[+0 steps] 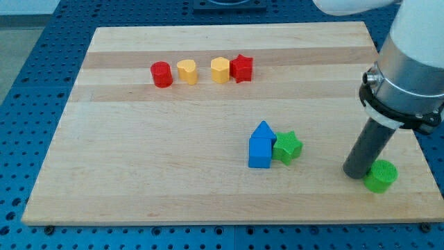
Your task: Push the blue cube along with green star towards right
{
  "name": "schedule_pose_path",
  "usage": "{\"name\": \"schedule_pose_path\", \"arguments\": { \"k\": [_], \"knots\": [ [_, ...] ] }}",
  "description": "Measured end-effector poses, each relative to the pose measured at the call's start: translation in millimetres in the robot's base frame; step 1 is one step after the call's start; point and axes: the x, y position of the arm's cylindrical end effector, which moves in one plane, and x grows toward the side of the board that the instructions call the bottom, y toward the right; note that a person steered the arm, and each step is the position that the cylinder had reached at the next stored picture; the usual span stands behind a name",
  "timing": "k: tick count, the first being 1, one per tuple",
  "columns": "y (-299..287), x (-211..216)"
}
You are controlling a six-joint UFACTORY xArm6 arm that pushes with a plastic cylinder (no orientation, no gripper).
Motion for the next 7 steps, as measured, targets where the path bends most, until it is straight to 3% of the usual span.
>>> {"name": "schedule_pose_path", "arguments": {
  "k": [1, 2, 3, 4, 7],
  "knots": [
    [-17.2, 20.3],
    [-92.1, 45.7],
    [-165.8, 35.1],
    [-201.6, -20.4],
    [-152.0, -38.7]
  ]
}}
